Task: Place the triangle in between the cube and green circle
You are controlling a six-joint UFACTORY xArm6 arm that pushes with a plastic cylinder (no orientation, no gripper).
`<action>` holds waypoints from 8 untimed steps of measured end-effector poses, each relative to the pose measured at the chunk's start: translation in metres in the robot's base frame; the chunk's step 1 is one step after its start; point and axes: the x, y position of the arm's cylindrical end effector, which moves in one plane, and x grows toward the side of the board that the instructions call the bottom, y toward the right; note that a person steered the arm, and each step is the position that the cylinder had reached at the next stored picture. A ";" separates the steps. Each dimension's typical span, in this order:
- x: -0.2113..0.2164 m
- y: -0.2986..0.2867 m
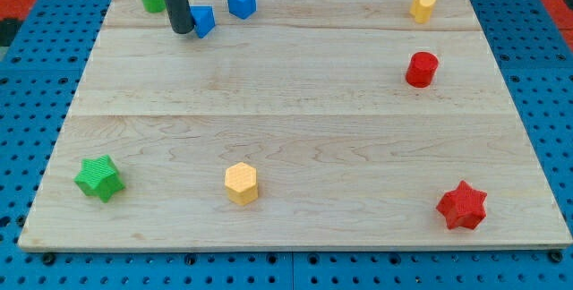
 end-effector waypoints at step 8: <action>-0.015 0.030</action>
